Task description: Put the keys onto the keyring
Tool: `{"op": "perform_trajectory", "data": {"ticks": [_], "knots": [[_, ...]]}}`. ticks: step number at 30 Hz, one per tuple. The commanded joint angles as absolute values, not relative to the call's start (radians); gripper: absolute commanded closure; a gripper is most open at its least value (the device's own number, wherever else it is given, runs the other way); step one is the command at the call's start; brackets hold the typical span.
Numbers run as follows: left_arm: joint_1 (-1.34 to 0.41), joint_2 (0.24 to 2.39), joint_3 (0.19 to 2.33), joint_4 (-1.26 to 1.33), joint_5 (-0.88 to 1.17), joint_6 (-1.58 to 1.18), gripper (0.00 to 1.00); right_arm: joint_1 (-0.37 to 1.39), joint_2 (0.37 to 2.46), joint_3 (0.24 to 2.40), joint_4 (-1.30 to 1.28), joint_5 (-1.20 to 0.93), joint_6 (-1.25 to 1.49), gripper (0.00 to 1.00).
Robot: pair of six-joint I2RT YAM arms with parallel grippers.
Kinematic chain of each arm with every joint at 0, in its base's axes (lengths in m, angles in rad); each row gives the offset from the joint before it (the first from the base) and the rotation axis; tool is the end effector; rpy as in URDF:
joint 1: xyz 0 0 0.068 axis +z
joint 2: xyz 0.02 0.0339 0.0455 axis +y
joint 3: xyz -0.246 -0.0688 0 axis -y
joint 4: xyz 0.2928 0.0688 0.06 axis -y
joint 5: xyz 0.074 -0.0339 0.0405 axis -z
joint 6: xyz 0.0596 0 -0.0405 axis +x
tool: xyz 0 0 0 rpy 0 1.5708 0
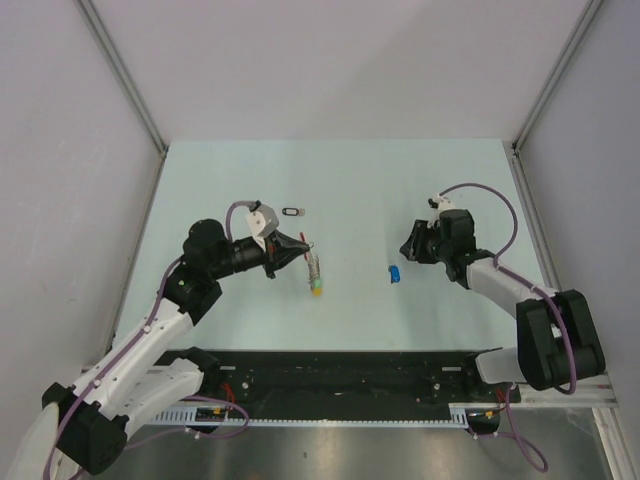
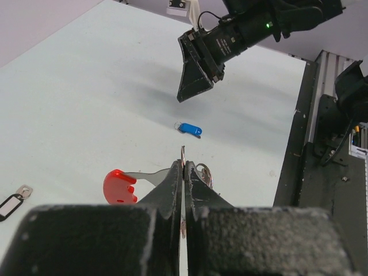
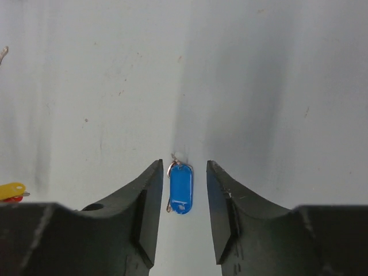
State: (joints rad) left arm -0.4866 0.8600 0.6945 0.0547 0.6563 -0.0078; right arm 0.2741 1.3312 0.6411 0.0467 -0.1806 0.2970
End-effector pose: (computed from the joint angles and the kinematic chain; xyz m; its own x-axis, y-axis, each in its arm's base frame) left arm 0.2293 -0.1625 0.2975 -0.1048 0.0485 -0.9933 0.9057 0.4171 -0.0752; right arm 0.3165 0.1001 0.1328 -0.6707 0.1105 -0.7335 -0.2179 0.9159 0.3372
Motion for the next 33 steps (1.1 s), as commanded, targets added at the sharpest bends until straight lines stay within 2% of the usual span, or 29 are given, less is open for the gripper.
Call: {"op": "perform_trajectory", "data": {"ticks": [1,3,7,13,33], "knots": [[-0.479,0.848,0.729,0.058,0.652,0.029,0.99,0.198,1.393,0.673,0.123,-0.365,0.298,0.63],[-0.477,0.848,0.732,0.054,0.653,0.032,1.00,0.177,1.432,0.683,0.126,-0.399,0.287,0.69],[-0.479,0.845,0.732,0.052,0.658,0.034,1.00,0.141,1.517,0.736,0.106,-0.515,0.259,0.69],[-0.477,0.850,0.735,0.048,0.663,0.035,0.99,0.140,1.606,0.773,0.101,-0.571,0.224,0.69],[-0.479,0.871,0.742,0.037,0.683,0.034,1.00,0.138,1.713,0.822,0.022,-0.635,0.183,0.70]]}}
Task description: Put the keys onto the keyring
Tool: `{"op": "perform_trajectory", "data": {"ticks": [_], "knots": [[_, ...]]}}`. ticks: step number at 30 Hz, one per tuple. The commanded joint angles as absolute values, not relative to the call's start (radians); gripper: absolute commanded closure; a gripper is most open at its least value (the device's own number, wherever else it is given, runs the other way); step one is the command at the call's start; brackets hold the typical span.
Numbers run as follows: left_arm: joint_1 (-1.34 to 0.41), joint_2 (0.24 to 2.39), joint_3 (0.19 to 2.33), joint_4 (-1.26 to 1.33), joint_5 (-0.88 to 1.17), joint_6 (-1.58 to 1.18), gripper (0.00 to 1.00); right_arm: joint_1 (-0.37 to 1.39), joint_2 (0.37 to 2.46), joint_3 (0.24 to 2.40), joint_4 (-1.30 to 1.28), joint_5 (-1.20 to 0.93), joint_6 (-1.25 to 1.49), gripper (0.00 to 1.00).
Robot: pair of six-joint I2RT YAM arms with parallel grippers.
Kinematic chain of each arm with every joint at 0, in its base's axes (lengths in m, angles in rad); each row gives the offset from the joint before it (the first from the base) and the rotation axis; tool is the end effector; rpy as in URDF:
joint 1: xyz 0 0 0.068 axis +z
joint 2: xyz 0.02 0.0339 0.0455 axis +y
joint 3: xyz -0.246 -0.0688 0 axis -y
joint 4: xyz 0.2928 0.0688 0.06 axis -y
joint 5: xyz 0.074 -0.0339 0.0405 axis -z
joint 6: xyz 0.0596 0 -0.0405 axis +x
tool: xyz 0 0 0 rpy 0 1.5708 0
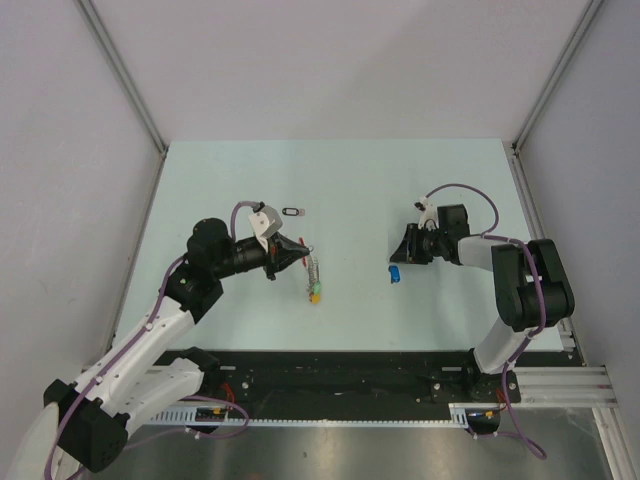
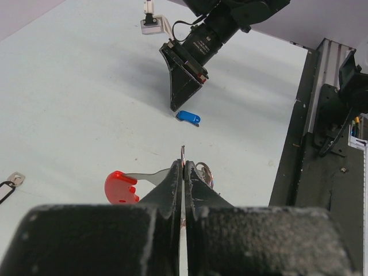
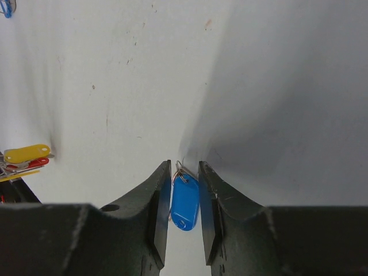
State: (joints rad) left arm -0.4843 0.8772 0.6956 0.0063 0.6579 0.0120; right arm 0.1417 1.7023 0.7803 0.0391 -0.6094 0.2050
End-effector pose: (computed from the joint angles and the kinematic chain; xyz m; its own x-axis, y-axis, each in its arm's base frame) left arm 0.2316 -0.1630 0.2877 -0.1435 0.0862 -0.9859 0.9030 0.4190 -0.0948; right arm 0.3466 0.0839 0.0654 -0.8456 0.0480 -0.5316 -0.3099 0.7667 0.5622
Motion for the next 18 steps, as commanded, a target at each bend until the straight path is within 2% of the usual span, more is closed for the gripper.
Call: {"op": "perform_trajectory", "data": {"ticks": [1,6,13,18], "knots": [[-0.479,0.873,0.742,0.035,0.681,0.035,1.00,0.138,1.716,0.822,0.017,-0.638,0.181,0.70],[-0.479,0.876,0.742,0.037,0.684,0.035,1.00,0.138,1.733,0.831,0.012,-0.660,0.181,0.70],[-0.477,0.876,0.742,0.037,0.686,0.034,1.00,0.138,1.738,0.836,0.005,-0.664,0.173,0.79],[-0.479,0.879,0.742,0.037,0.686,0.034,1.00,0.138,1.736,0.836,0.005,-0.663,0.167,0.81]]}}
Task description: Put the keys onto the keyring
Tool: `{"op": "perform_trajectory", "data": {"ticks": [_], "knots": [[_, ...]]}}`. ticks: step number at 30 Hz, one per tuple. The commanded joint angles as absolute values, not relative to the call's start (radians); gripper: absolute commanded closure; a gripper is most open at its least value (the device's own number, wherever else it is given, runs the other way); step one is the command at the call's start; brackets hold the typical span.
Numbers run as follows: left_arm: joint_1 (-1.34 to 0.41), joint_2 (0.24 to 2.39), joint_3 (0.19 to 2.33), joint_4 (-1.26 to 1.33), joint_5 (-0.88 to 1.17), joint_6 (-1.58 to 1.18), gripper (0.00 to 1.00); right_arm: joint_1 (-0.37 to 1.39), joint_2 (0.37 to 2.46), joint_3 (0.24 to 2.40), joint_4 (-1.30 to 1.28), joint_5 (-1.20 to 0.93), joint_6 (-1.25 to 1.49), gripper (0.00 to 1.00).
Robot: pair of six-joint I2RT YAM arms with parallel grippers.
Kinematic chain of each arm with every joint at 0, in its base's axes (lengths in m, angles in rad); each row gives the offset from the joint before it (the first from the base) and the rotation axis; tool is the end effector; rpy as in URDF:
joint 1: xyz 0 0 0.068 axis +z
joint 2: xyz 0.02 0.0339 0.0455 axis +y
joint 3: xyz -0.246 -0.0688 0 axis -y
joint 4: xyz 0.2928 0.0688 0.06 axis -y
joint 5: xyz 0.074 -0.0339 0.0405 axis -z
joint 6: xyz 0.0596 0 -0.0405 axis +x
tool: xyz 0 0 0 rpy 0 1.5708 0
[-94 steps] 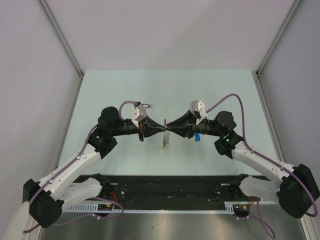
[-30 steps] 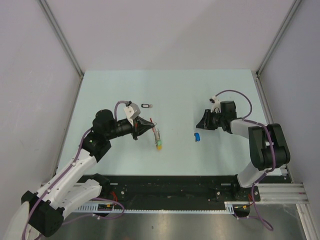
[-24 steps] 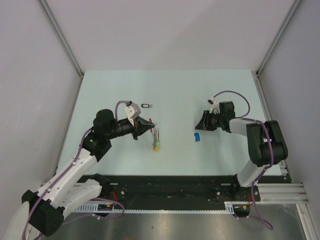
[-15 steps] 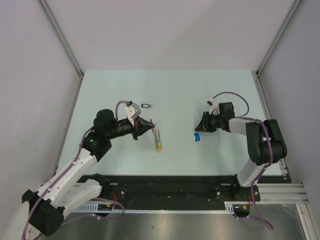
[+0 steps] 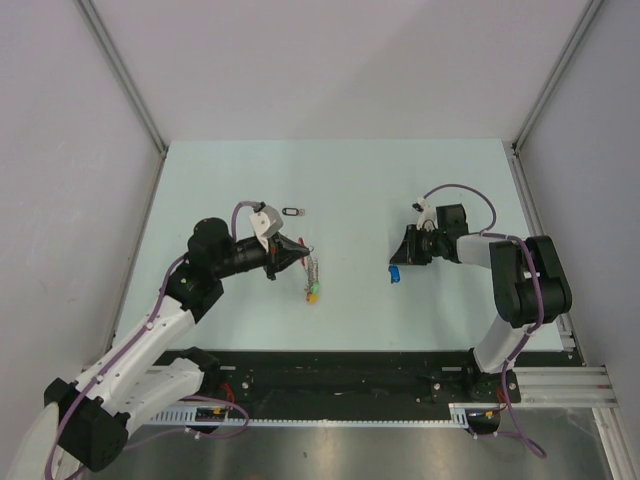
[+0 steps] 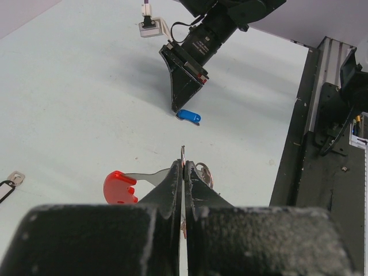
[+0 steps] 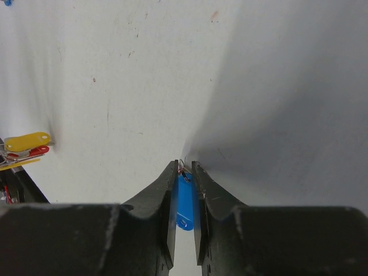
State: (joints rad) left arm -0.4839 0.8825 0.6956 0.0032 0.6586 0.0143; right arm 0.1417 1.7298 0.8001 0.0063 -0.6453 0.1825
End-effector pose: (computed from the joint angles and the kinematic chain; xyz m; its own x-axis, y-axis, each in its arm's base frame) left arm 0.2324 -0.1633 0.2859 -0.1488 0.0910 -0.9847 0.9028 0.4189 -0.0977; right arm 0.3469 0.0857 0.0606 -0.8622 0.0235 -0.5060 -0.3208 0.7478 0.5812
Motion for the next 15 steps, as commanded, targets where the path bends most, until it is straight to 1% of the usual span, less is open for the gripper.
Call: {"op": "perform_trajectory", "data": {"ticks": [1,9,14,15], "knots": [[-0.479,0.879,0.742,0.037,0.686,0.035,1.00,0.138,1.735,0.836,0.003,-0.661,0.166,0.82],[-0.479,0.880,0.742,0.035,0.683,0.035,1.00,0.149,1.724,0.836,-0.052,-0.634,0.150,0.80],[-0.479,0.879,0.742,0.034,0.681,0.035,1.00,0.153,1.724,0.836,-0.055,-0.623,0.146,0.82],[-0.479,0.877,0.742,0.034,0.681,0.034,1.00,0.155,1.723,0.836,-0.058,-0.620,0.143,0.83]]}}
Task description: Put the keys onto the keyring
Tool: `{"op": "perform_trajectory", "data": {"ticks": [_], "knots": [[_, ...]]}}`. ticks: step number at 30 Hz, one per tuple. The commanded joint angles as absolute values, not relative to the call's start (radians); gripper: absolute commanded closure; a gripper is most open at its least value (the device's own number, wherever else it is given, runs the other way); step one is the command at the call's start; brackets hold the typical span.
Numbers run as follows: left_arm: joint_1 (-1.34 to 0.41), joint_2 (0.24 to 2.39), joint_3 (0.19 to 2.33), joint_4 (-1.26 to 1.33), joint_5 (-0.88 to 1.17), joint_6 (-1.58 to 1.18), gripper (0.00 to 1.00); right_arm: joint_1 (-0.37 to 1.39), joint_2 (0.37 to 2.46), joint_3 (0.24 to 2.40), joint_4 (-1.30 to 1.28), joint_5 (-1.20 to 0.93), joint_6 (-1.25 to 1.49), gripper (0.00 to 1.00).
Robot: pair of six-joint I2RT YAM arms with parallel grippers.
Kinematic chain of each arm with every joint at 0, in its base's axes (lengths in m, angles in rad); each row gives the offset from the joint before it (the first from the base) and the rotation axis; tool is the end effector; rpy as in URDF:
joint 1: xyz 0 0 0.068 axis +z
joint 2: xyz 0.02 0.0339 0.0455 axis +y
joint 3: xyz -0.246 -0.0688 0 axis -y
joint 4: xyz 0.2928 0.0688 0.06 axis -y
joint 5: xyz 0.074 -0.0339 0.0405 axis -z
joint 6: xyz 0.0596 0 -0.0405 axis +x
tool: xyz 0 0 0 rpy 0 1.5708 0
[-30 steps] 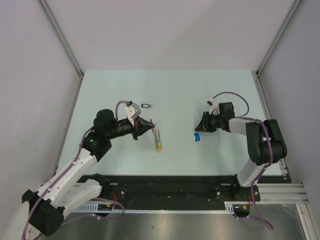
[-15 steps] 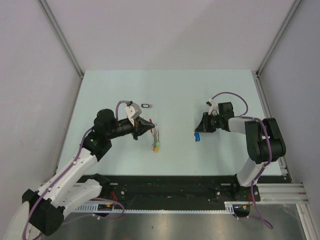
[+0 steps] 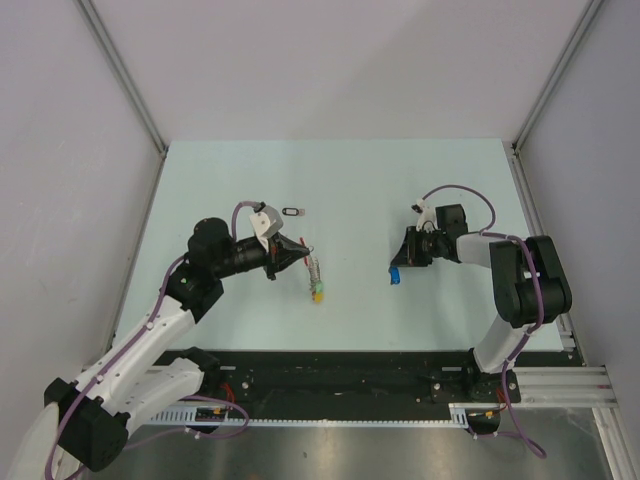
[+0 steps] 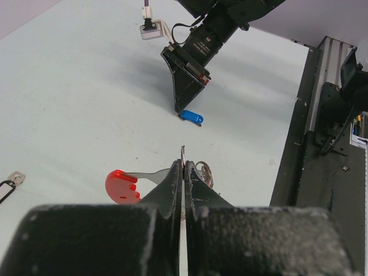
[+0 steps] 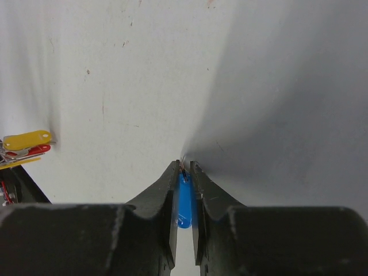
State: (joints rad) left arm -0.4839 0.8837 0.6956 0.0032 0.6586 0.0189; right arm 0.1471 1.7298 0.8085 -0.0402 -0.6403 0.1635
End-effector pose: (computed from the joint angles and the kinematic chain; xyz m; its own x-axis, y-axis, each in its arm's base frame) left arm 0.2326 -0.1634 0.2856 -0.1457 0.0935 -0.9849 0.9034 0.4185 -0.0939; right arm 0.3445 0.0870 0.0596 -0.8746 0.0024 -0.4849 -0.3176 0.7528 0.5765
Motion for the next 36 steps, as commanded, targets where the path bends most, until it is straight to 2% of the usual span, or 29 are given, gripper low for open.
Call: {"op": "perform_trajectory", "data": {"ticks": [1,8,16,23,27,36], "knots": [[-0.477,0.877,0.742,0.034,0.681,0.034,1.00,0.158,1.723,0.839,-0.063,-0.609,0.141,0.84],[-0.479,0.877,0.744,0.034,0.683,0.034,1.00,0.184,1.692,0.844,-0.101,-0.560,0.110,1.00],[-0.479,0.874,0.744,0.037,0.692,0.034,1.00,0.299,1.540,0.828,-0.094,-0.427,0.032,1.00],[-0.477,0.880,0.741,0.043,0.724,0.061,1.00,0.446,1.298,0.767,0.023,-0.385,-0.080,1.00],[-0.477,0.879,0.738,0.058,0.774,0.078,1.00,0.511,1.162,0.732,0.104,-0.438,-0.130,1.00],[-0.474,0.900,0.752,0.060,0.908,0.169,1.00,0.636,1.020,0.710,0.261,-0.573,-0.175,1.00]]}}
